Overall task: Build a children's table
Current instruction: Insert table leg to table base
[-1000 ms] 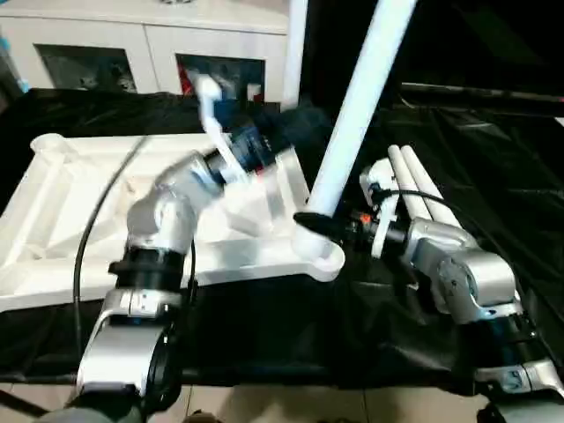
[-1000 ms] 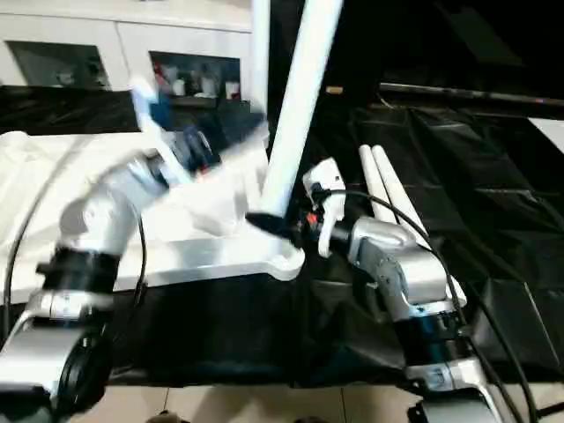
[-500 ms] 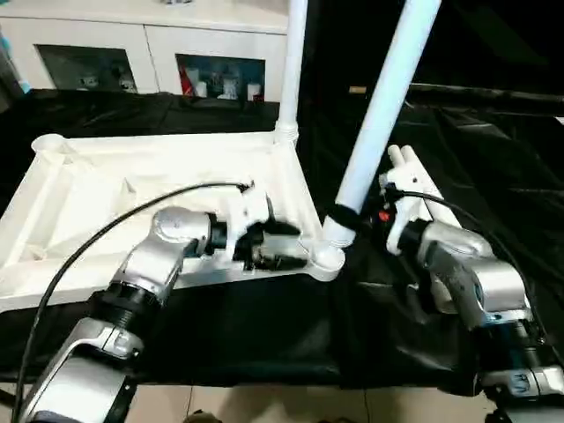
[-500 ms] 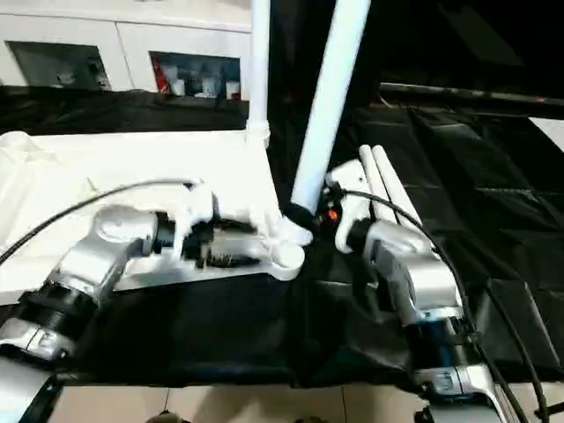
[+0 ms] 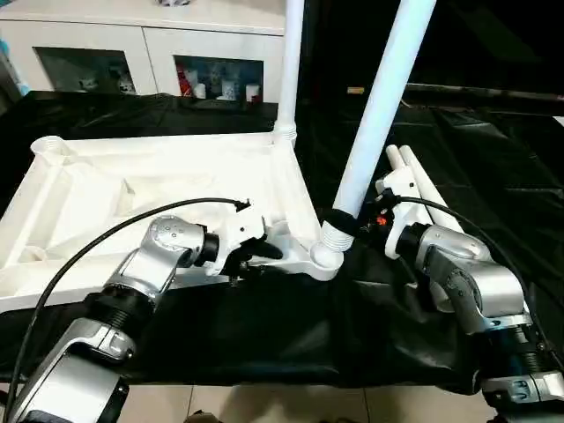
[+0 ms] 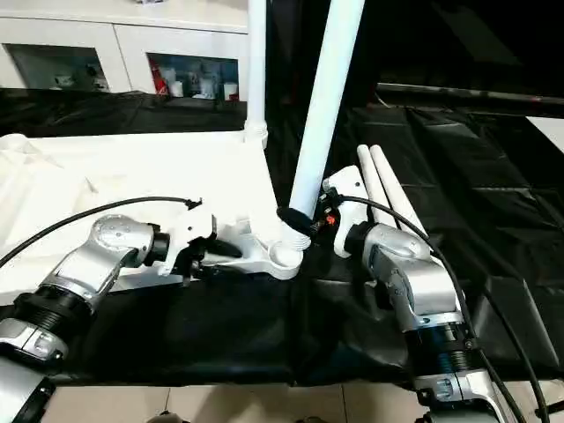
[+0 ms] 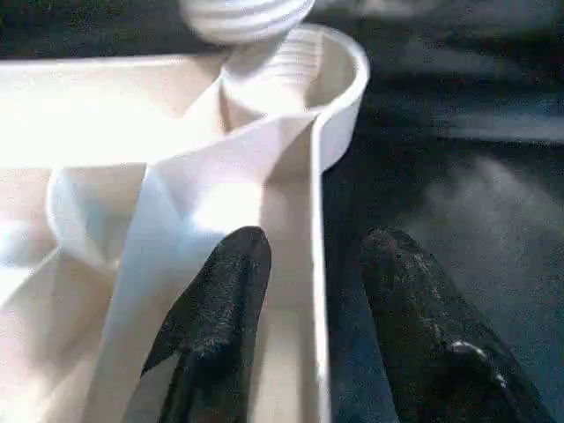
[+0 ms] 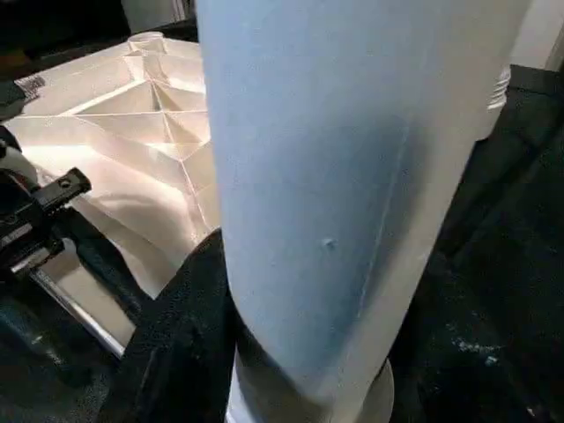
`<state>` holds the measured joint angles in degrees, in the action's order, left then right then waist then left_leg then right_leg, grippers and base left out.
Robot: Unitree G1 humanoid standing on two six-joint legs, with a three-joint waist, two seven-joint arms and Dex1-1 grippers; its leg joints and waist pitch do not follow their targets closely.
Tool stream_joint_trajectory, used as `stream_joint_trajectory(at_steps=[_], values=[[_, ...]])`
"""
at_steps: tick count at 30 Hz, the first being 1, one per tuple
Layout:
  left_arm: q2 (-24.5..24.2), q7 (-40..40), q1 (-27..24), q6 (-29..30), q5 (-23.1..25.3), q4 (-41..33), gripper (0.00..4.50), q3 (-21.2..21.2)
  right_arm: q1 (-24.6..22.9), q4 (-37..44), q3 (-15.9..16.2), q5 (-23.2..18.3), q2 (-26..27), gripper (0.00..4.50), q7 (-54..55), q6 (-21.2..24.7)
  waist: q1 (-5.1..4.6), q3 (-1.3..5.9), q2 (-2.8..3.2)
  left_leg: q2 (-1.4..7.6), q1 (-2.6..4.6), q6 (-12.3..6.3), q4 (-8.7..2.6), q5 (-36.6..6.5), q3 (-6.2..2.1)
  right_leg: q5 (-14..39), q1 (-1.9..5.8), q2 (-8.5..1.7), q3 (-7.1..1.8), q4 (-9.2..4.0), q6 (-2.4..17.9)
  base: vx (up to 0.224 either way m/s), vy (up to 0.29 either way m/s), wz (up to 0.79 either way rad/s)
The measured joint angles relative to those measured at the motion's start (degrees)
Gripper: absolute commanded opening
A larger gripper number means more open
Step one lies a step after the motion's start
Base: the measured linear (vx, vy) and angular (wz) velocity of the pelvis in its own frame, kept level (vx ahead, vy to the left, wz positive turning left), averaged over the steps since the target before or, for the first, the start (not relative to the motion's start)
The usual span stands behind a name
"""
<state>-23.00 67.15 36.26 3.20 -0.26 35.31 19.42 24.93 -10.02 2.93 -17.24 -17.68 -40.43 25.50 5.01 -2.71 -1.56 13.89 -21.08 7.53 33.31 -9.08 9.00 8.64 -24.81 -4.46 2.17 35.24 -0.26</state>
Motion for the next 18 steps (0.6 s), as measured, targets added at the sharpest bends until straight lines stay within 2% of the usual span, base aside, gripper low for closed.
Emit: stream_joint_trajectory(at_steps=[14,18], values=[[0.6,0.2,0.3,-0.2,0.0,1.0,0.62,-0.5,0.0,0.5,0.8,0.0,0.0,1.88,-0.4,0.2,0.00,0.00,0.00,0.00,0.00,0.00,0.00,0.0,0.00,0.0,0.00,0.00,-0.01,0.00,0.0,0.000,0.000,0.00],[0.6,0.6,0.4,-0.2,0.0,1.2,0.51,-0.5,0.0,0.5,1.0,-0.1,0.2,1.88,-0.9,0.7,-0.01,0.00,0.00,-0.01,0.00,0.00,0.00,0.0,0.00,0.0,0.00,0.00,-0.02,-0.01,0.0,0.000,0.000,0.00]])
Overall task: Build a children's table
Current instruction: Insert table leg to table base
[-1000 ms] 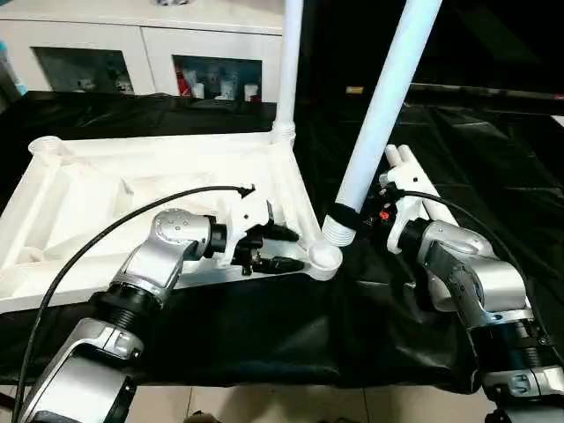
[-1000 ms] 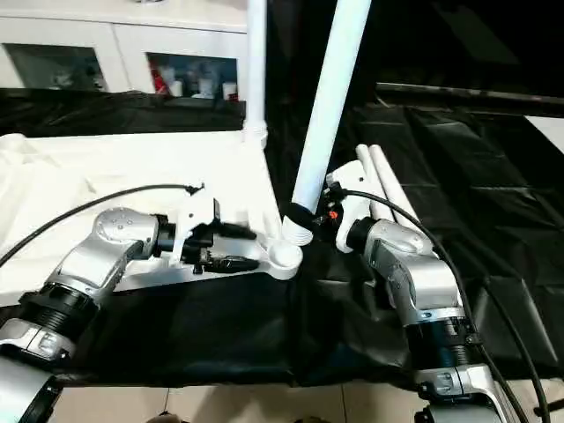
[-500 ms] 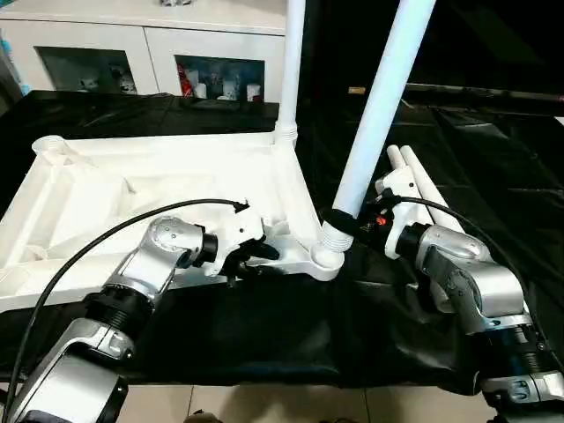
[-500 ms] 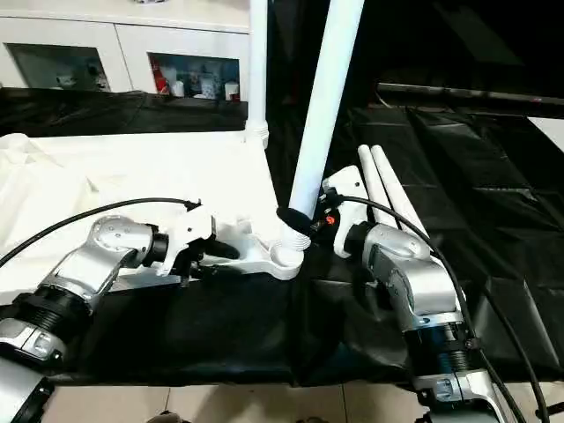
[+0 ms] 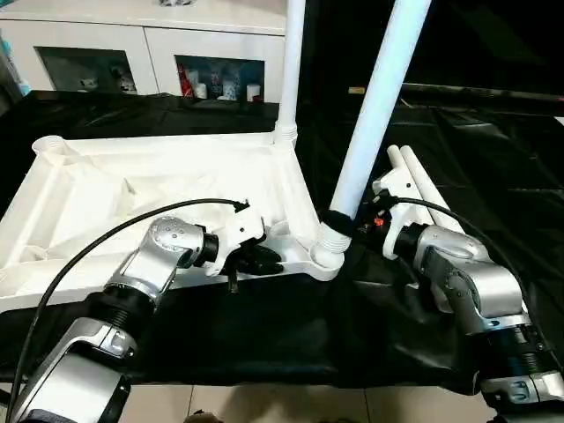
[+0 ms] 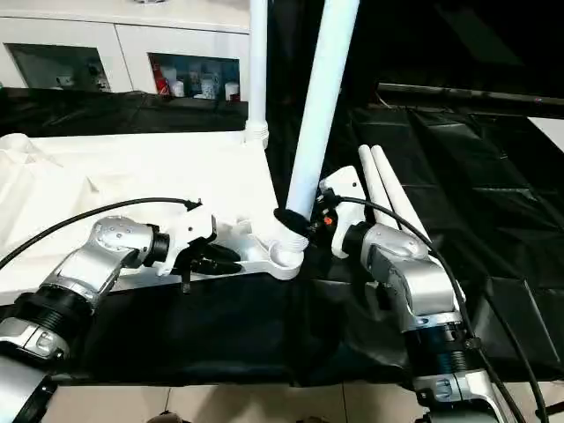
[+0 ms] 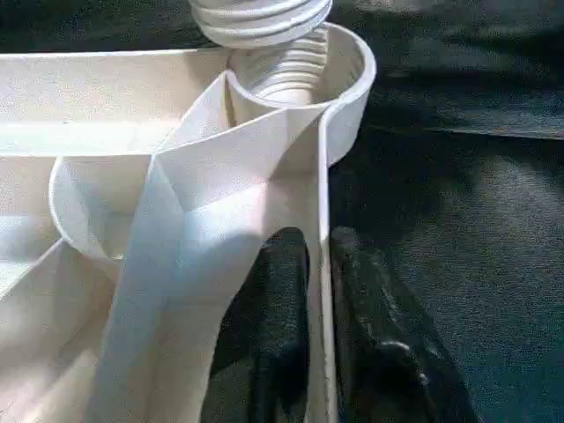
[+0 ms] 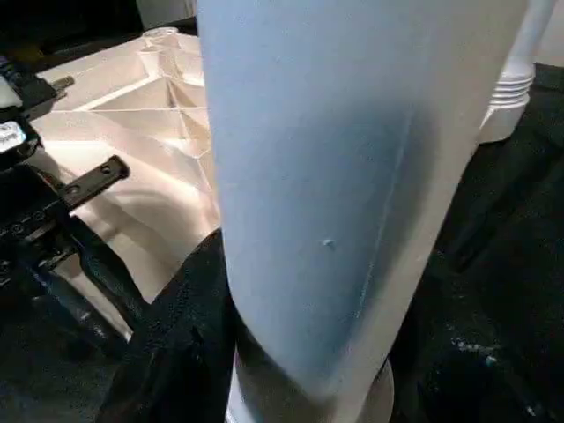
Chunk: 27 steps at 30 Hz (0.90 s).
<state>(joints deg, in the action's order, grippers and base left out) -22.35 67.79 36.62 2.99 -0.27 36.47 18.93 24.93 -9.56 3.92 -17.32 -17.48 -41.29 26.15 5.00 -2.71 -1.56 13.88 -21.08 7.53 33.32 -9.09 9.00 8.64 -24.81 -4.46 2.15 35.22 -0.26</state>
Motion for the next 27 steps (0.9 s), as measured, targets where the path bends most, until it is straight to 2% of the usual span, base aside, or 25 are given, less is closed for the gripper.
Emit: stream_joint_trajectory(at_steps=[2,5,13,27], values=[[0.0,0.1,0.0,0.0,0.0,0.1,0.22,0.0,0.0,0.1,0.0,-0.1,0.0,1.88,-0.3,0.3,0.00,0.00,0.00,0.00,0.00,0.00,0.00,0.0,0.00,0.0,0.00,0.00,-0.01,0.00,0.0,0.000,0.000,0.00],[0.1,0.4,0.0,0.0,0.0,0.1,0.07,0.0,0.0,0.4,0.5,-0.3,0.0,1.88,-0.5,0.9,0.01,0.01,0.02,0.00,0.02,0.00,0.00,0.0,0.00,0.0,0.00,0.00,-0.01,0.01,0.0,0.000,0.000,0.00],[0.0,0.2,0.0,0.0,0.0,0.3,0.00,-0.1,0.0,-0.8,1.7,-0.3,0.7,1.88,-1.6,2.1,0.00,0.01,0.01,0.00,0.02,0.00,0.00,0.0,0.00,0.0,0.01,0.00,0.00,0.02,0.0,0.000,0.000,0.00],[-0.3,0.2,0.0,0.0,0.1,0.5,0.00,-0.1,1.7,-5.3,2.0,0.1,1.3,1.88,-2.2,0.7,-0.21,0.06,-0.08,0.00,0.09,0.00,-0.01,0.0,0.00,0.1,0.08,0.00,0.01,0.02,-0.2,0.000,0.000,0.00]])
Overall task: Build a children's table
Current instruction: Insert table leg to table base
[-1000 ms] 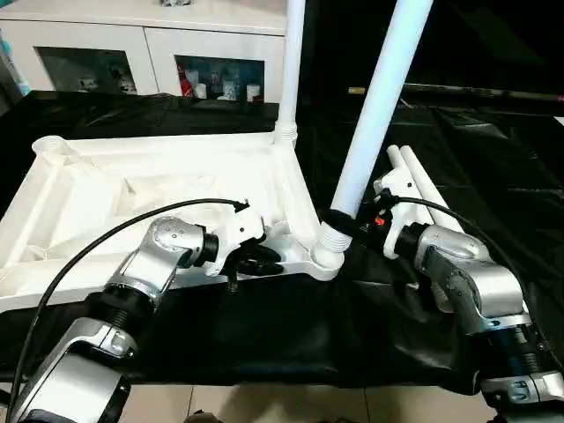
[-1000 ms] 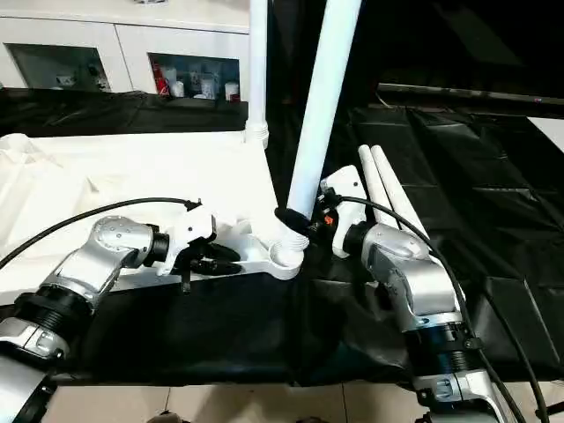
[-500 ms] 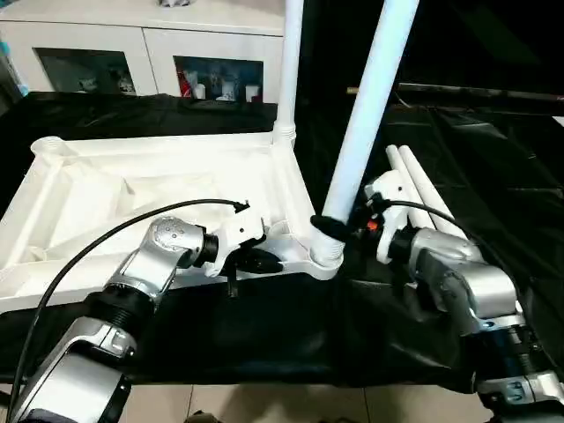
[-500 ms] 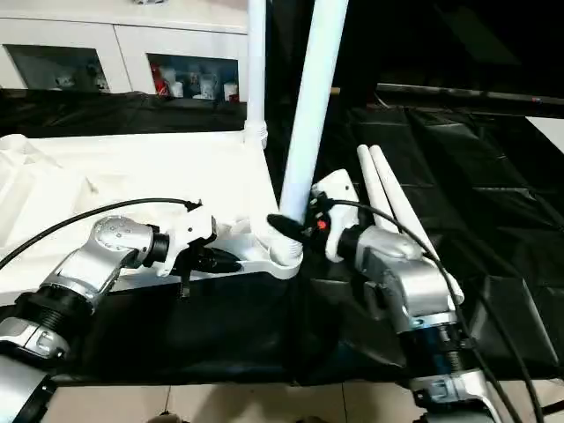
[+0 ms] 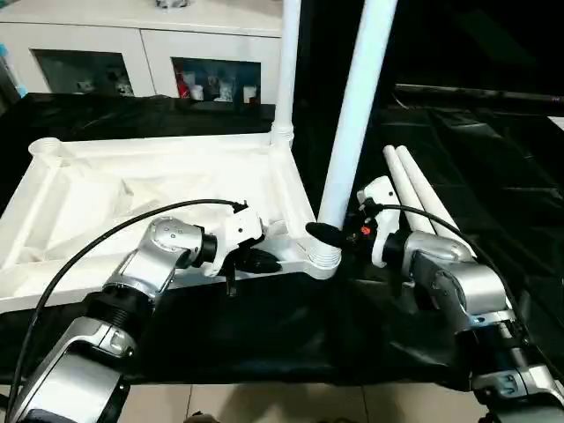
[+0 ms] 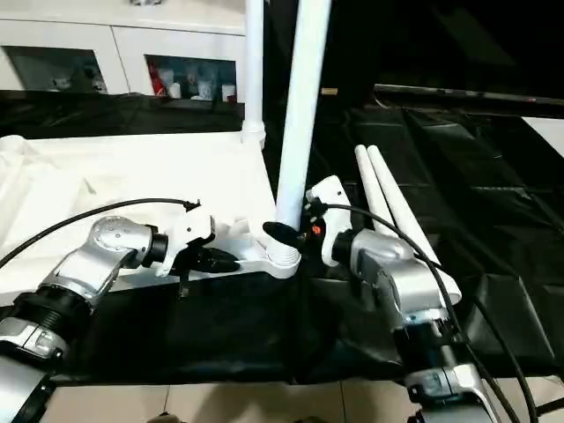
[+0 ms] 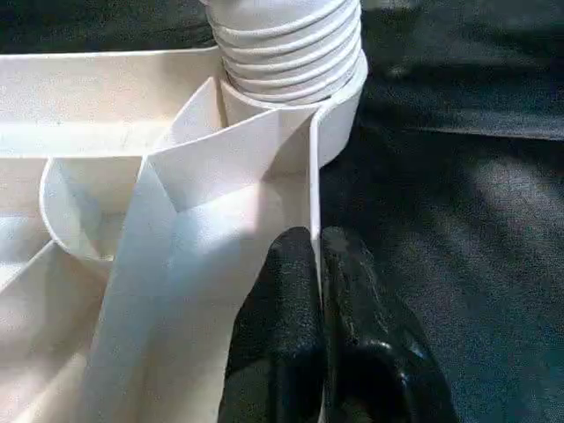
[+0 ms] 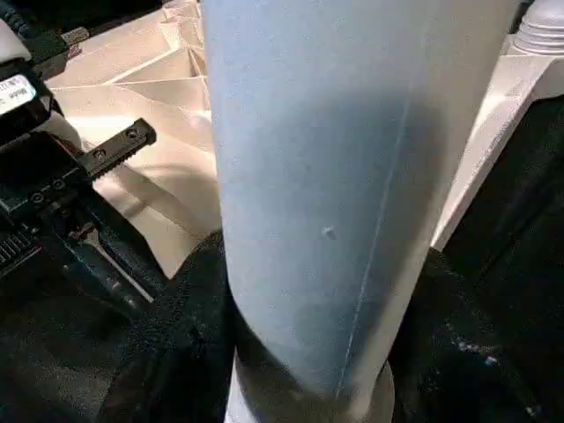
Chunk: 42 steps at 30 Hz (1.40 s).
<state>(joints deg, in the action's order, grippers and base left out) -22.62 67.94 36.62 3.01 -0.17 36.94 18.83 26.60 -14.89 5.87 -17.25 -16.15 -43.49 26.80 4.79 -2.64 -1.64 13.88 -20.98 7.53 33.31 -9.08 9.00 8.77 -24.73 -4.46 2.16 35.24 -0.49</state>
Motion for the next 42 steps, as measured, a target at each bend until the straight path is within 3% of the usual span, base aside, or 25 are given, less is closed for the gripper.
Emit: stream_joint_trajectory(at_steps=[8,17,20,23,26,34,42], values=[[0.2,-0.2,0.0,-0.6,0.2,0.0,0.00,0.0,-1.9,-1.2,-3.7,-3.1,1.1,1.88,-0.6,-0.4,0.21,0.00,0.01,0.00,-0.01,0.00,-0.02,0.0,0.00,0.0,0.00,0.00,0.01,-0.01,0.0,0.000,0.000,0.00],[0.6,-1.1,0.0,-1.7,0.5,1.2,0.00,0.0,-6.5,-3.4,-7.4,-5.4,5.3,1.88,0.9,-7.8,0.20,0.15,0.36,-0.01,0.11,0.00,-0.02,0.0,-0.06,0.0,0.20,-0.01,0.05,-0.10,0.0,0.000,0.000,0.00],[0.7,-1.4,0.2,-1.9,1.0,1.8,0.00,0.0,-8.6,-3.8,-7.4,-4.8,7.0,1.88,2.2,-12.4,0.12,0.22,0.48,-0.02,0.36,0.00,-0.08,0.0,-0.10,0.0,0.43,-0.01,0.12,-0.18,0.0,0.000,0.000,0.00],[0.8,-1.6,0.2,-1.9,1.2,2.3,0.00,0.0,-9.1,-3.8,-6.7,-4.0,7.1,1.88,3.1,-14.4,0.07,0.20,0.52,-0.03,0.79,0.01,-0.18,0.0,-0.13,0.1,0.83,-0.01,0.17,-0.31,-0.1,0.000,0.000,0.00],[0.9,-1.4,0.2,-2.1,1.2,2.3,0.00,0.1,-10.8,-1.0,-4.7,-1.4,6.8,1.88,3.9,-16.4,0.13,0.19,0.55,-0.08,0.79,0.01,-0.33,0.0,-0.16,0.1,0.86,-0.01,0.17,-0.44,-0.1,0.000,0.000,0.00],[0.8,-1.2,0.2,-3.5,1.9,2.3,0.00,0.3,-10.2,2.2,-1.5,2.1,3.9,1.88,3.3,-15.4,0.08,0.21,0.46,-0.08,0.80,0.01,-0.44,0.0,-0.16,0.1,0.83,0.01,0.18,-0.44,-0.1,0.000,0.000,0.00],[0.7,-1.2,-0.1,-4.0,2.2,1.8,0.00,0.3,-6.1,1.6,-0.4,2.1,0.8,1.88,-0.8,-8.7,0.06,0.25,-0.17,-0.07,0.78,0.01,-0.47,0.0,-0.16,0.1,0.81,0.01,0.19,-0.45,-0.1,0.000,0.000,0.00]])
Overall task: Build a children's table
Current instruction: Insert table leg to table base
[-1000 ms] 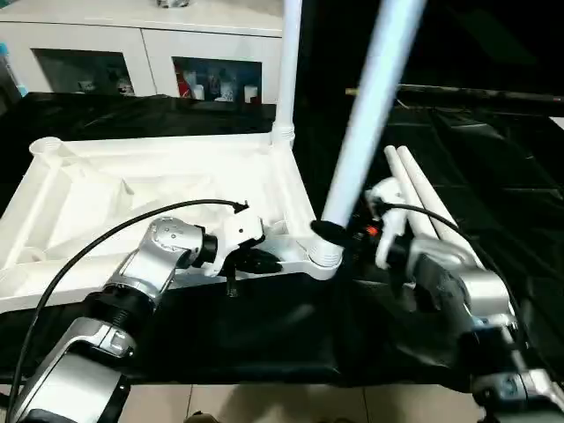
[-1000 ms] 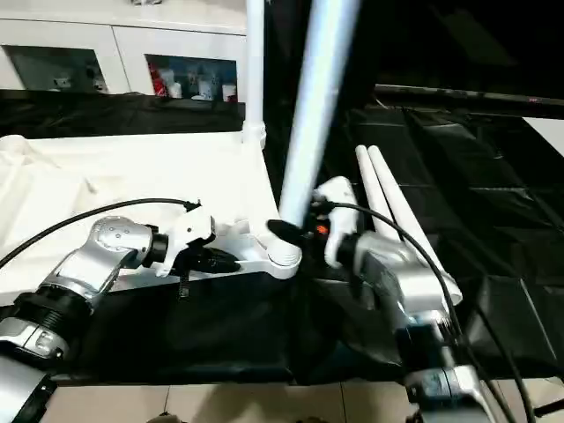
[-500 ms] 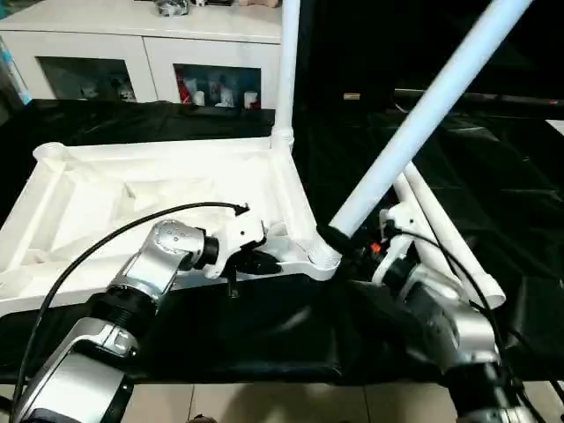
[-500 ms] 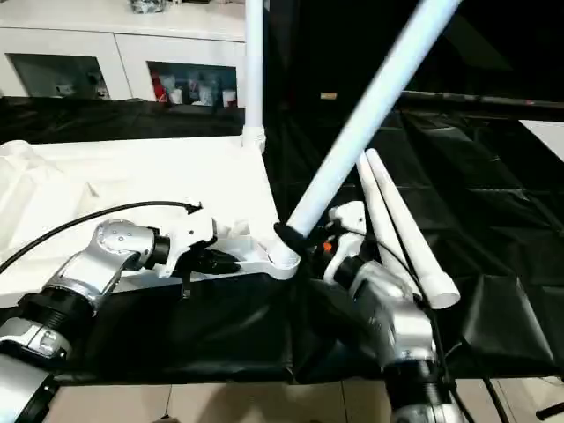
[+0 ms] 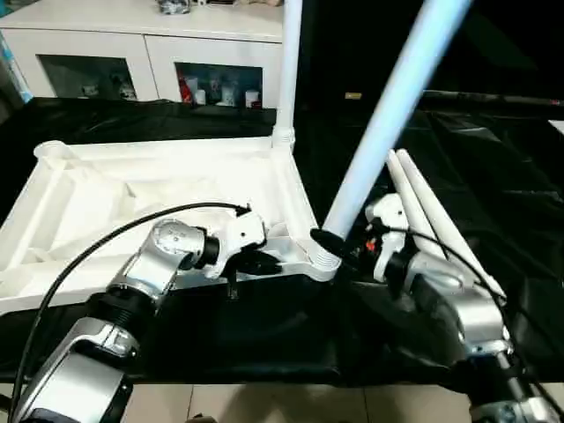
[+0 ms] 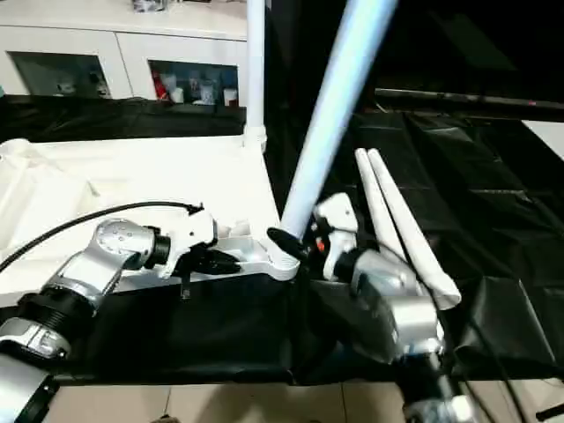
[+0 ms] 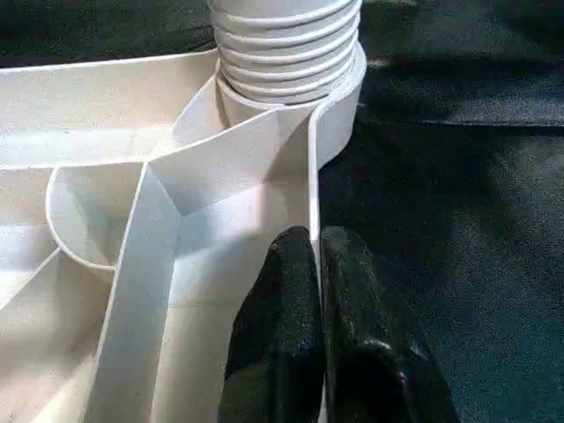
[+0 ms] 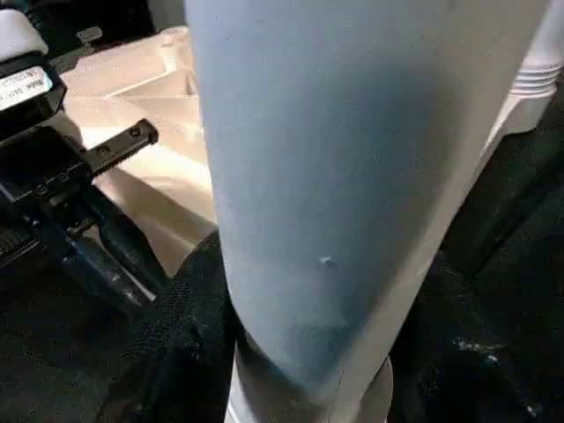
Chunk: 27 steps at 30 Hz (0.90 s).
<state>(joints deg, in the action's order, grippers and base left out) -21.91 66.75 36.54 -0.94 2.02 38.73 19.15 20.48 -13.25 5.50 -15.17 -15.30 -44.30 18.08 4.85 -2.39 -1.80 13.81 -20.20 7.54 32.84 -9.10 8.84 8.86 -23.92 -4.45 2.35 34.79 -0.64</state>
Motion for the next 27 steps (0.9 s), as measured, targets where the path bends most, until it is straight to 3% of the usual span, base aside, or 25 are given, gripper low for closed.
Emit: stream_joint_trajectory(at_steps=[5,14,27], values=[[-0.4,1.0,-0.4,-0.9,0.0,-0.2,0.00,0.0,2.4,-3.3,1.2,0.1,-1.4,1.88,-4.0,-0.2,-0.04,0.33,-0.56,0.00,0.01,0.00,-0.07,0.0,0.00,0.1,0.00,0.00,0.00,-0.04,-0.1,0.000,0.000,0.00],[-3.0,6.2,-2.3,-2.8,-0.6,-3.0,0.00,0.1,2.0,-3.9,3.2,0.0,-3.1,1.88,-12.3,-2.3,0.12,0.75,-1.18,0.00,0.05,0.01,-0.53,0.0,0.02,0.1,0.07,0.04,0.04,-0.39,-0.1,0.000,0.000,0.00],[-4.4,10.5,-2.8,-2.8,-2.0,-4.1,0.00,0.9,-0.1,-2.9,4.0,-1.2,-3.0,1.88,-15.9,-3.8,0.27,0.80,-1.21,0.00,0.13,0.01,-0.57,0.0,0.04,0.2,0.21,0.04,0.03,-0.47,-0.1,0.000,0.000,0.00]])
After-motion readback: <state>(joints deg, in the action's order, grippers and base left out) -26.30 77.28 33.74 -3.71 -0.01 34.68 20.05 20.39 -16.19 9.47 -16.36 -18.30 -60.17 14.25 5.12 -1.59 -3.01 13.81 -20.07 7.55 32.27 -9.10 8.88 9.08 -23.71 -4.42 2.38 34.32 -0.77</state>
